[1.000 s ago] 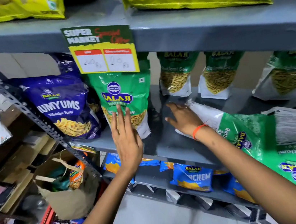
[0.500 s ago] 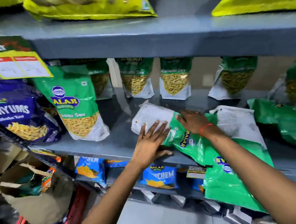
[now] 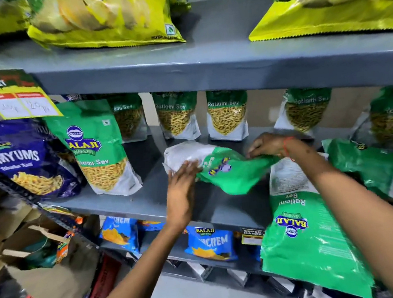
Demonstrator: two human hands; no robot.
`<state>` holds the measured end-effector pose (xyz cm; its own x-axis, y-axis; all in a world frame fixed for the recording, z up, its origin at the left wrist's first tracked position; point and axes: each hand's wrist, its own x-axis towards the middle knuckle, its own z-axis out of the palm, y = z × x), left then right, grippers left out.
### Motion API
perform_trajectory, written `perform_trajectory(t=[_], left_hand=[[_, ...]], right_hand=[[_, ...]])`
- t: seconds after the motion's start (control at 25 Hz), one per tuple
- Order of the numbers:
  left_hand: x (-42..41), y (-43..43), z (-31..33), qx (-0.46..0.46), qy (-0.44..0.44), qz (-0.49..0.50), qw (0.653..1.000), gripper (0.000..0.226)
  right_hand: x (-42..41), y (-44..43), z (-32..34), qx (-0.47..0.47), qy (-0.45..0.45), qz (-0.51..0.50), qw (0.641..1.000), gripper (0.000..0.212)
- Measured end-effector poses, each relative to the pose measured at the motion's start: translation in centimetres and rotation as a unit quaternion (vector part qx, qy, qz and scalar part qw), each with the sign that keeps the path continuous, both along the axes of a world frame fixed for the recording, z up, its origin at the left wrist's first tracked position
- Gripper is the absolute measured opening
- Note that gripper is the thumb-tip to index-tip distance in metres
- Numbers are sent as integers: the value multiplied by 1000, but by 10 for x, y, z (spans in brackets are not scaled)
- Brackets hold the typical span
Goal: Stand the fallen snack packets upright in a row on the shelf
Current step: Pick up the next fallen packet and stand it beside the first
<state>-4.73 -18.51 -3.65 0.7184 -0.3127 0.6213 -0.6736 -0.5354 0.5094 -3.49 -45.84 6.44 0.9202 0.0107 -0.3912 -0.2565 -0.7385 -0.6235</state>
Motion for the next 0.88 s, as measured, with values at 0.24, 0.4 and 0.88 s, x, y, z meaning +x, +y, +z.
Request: perform_trajectory(t=[0.24, 0.4, 0.88], left_hand=[[42, 14, 55, -425, 228, 40, 875, 24], [67, 25, 65, -479, 333, 20, 812, 34], [74, 50, 32, -235, 468, -87, 848, 55]], right_hand=[[2, 12, 46, 378, 54, -48, 923, 30], [12, 32, 34, 468, 8, -110, 877, 22], [31, 111, -54, 289, -132, -25, 948, 82]])
